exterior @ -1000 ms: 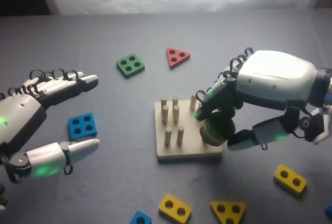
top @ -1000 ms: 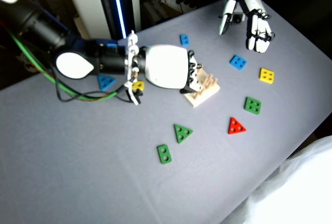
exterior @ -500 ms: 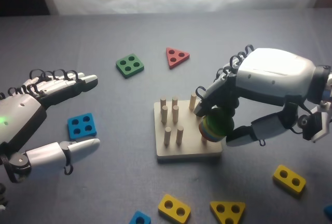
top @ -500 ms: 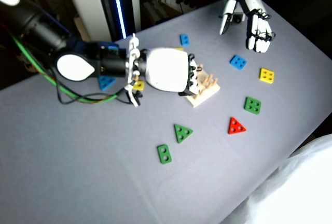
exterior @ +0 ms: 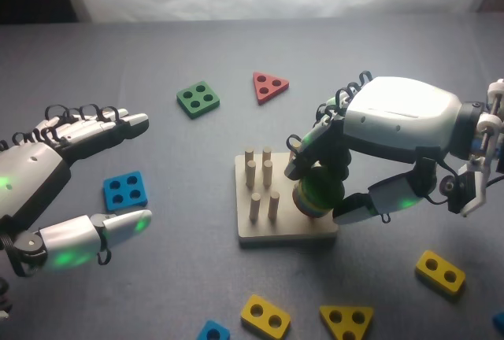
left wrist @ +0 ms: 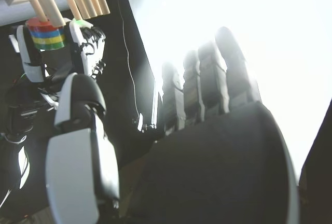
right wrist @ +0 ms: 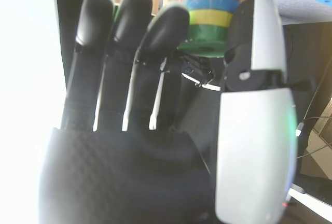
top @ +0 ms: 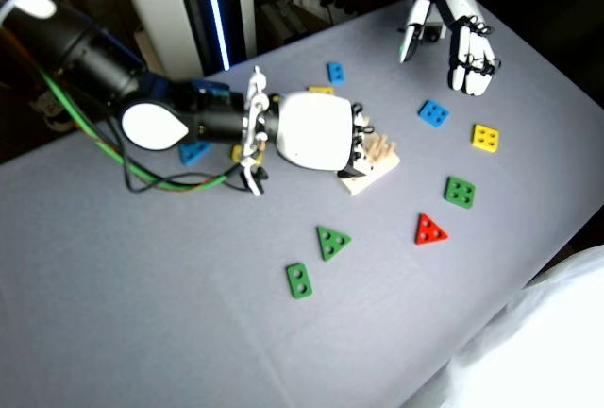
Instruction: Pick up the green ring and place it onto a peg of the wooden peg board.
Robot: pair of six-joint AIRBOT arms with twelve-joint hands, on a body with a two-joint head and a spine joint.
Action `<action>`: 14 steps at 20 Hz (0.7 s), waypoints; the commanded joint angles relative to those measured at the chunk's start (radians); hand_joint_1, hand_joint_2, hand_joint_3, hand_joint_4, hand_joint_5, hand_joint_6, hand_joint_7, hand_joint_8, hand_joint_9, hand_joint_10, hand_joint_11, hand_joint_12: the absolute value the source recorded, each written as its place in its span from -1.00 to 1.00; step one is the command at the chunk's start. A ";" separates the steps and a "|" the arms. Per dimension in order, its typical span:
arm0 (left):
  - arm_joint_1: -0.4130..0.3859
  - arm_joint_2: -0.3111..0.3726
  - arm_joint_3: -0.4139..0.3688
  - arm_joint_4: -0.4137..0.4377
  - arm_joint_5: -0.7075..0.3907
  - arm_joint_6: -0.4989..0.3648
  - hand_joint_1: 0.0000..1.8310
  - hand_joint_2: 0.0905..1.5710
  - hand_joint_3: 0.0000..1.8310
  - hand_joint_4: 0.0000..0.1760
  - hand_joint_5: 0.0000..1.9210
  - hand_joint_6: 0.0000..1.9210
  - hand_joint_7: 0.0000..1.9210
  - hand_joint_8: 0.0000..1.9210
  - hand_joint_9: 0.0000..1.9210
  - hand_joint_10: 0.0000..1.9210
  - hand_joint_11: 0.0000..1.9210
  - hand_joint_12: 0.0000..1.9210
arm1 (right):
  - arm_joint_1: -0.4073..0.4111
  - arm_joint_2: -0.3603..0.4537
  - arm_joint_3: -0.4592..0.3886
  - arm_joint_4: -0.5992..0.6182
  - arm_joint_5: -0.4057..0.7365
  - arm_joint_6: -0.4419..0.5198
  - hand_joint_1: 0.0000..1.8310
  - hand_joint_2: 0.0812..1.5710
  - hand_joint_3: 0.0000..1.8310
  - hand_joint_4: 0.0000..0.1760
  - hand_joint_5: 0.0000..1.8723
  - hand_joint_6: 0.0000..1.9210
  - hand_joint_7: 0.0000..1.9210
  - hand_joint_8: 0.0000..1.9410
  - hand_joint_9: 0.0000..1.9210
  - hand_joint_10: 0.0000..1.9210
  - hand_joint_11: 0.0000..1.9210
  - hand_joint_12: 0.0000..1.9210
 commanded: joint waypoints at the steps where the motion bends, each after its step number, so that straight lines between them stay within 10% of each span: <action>1: -0.011 -0.010 0.001 0.019 -0.124 -0.007 -0.20 0.37 -1.00 -0.39 -0.61 -1.00 -0.70 -1.00 -0.74 -1.00 -1.00 -0.32 | 0.014 -0.006 0.003 0.022 0.091 0.002 0.40 0.32 -1.00 -1.00 0.36 -0.77 0.08 0.21 -0.07 0.35 -0.36 0.69; 2: -0.011 -0.010 0.001 0.019 -0.124 -0.007 -0.19 0.37 -1.00 -0.34 -0.60 -1.00 -0.69 -1.00 -0.73 -0.99 -1.00 -0.31 | 0.014 -0.006 0.003 0.022 0.091 0.003 0.41 0.30 -1.00 -1.00 0.37 -0.75 0.13 0.12 -0.05 0.32 -0.35 0.68; 4: -0.010 -0.010 0.002 0.018 -0.123 -0.008 -0.21 0.37 -1.00 -0.32 -0.60 -1.00 -0.69 -1.00 -0.74 -1.00 -1.00 -0.31 | 0.014 -0.006 0.003 0.022 0.091 0.007 0.36 0.34 -1.00 -1.00 0.07 -0.09 0.18 -0.13 -0.05 0.01 -0.36 0.54; 5: -0.010 -0.010 0.002 0.017 -0.123 -0.010 -0.21 0.36 -1.00 -0.24 -0.60 -1.00 -0.68 -1.00 -0.72 -0.99 -1.00 -0.26 | 0.014 -0.006 0.002 0.022 0.091 0.007 0.34 0.41 -1.00 -1.00 -0.06 0.04 0.07 0.09 -0.12 -0.11 -0.44 0.47; 6: -0.010 -0.011 0.003 0.016 -0.123 -0.010 -0.21 0.36 -1.00 -0.15 -0.61 -1.00 -0.69 -1.00 -0.72 -0.99 -1.00 -0.25 | 0.014 -0.006 0.002 0.021 0.091 0.007 0.44 0.39 -1.00 -1.00 -0.18 -0.47 0.00 0.09 -0.18 -0.15 -0.48 0.47; 8: -0.010 -0.012 0.002 0.016 -0.124 -0.011 -0.20 0.36 -1.00 -0.26 -0.60 -1.00 -0.68 -1.00 -0.73 -1.00 -1.00 -0.27 | 0.014 -0.006 0.001 0.021 0.092 0.007 0.19 0.25 -1.00 -1.00 -0.21 -0.93 -0.23 -0.68 -0.34 -0.33 -0.60 0.37; 11: -0.009 -0.012 0.002 0.016 -0.125 -0.013 -0.21 0.37 -1.00 -0.38 -0.60 -1.00 -0.70 -1.00 -0.75 -1.00 -1.00 -0.34 | 0.014 -0.002 -0.002 0.031 0.099 0.007 0.19 0.20 -1.00 -1.00 -0.27 -1.00 -0.29 -0.98 -0.34 -0.81 -0.73 0.04; 14: -0.009 -0.012 0.002 0.016 -0.128 -0.018 -0.22 0.37 -1.00 -0.29 -0.61 -1.00 -0.69 -1.00 -0.74 -1.00 -1.00 -0.32 | 0.014 0.005 -0.011 0.049 0.112 0.007 0.17 0.24 -1.00 -1.00 -0.28 -1.00 -0.28 -0.99 -0.29 -0.84 -0.69 0.09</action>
